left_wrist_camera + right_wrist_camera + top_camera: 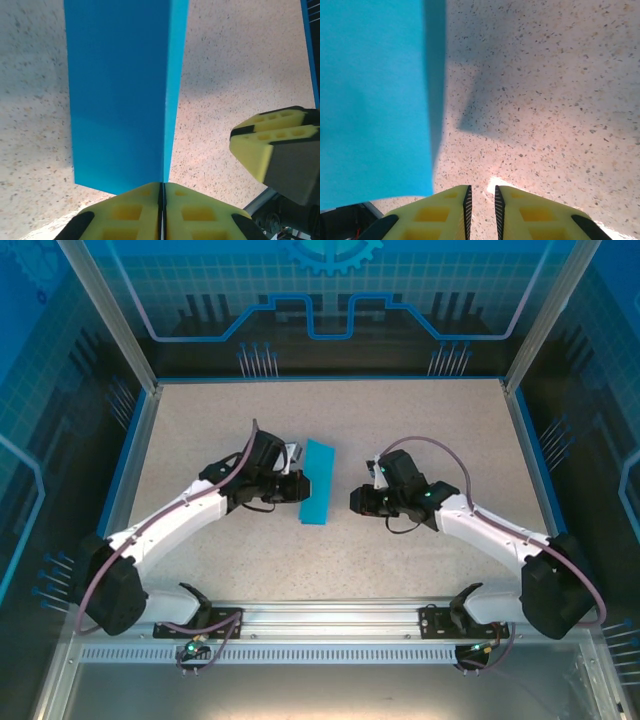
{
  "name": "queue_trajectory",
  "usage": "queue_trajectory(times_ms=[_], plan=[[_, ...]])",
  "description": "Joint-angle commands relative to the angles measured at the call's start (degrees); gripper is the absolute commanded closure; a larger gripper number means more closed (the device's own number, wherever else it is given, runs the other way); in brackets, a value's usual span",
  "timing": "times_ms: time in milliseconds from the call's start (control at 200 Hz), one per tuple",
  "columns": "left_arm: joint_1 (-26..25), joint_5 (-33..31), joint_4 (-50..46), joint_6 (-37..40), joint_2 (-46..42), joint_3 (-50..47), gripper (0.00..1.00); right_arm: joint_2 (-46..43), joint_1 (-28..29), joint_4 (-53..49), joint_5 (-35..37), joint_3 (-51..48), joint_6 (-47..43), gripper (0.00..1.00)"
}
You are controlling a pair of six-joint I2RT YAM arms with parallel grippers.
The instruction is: Fold a paper plane with a square sheet of paper (pick it up from the middle)
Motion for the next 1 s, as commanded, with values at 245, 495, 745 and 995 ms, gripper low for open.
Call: queue_trajectory(times_ms=[245, 495, 745, 995], plan=[[-0.29, 1.89, -1.15, 1.63, 6.49, 0.58, 0.90, 1.08, -0.20, -1.20, 1.09, -1.12, 0.86, 0.79], [-0.73, 5.26, 6.32, 0.85, 13.32, -2.97, 0.91, 4.42, -0.10, 2.31, -2.55, -1.43, 0.74, 0.79], [-0.72, 5.92, 8.22, -0.52, 13.09, -6.94, 0.86, 13.40, 1.85, 7.52, -7.60, 1.30, 1.44, 0.80], [-0.71, 3.88, 8.69, -3.77, 12.86, -8.98, 0.73, 24.55, 4.92, 13.14, -12.84, 6.69, 2.91, 0.85]])
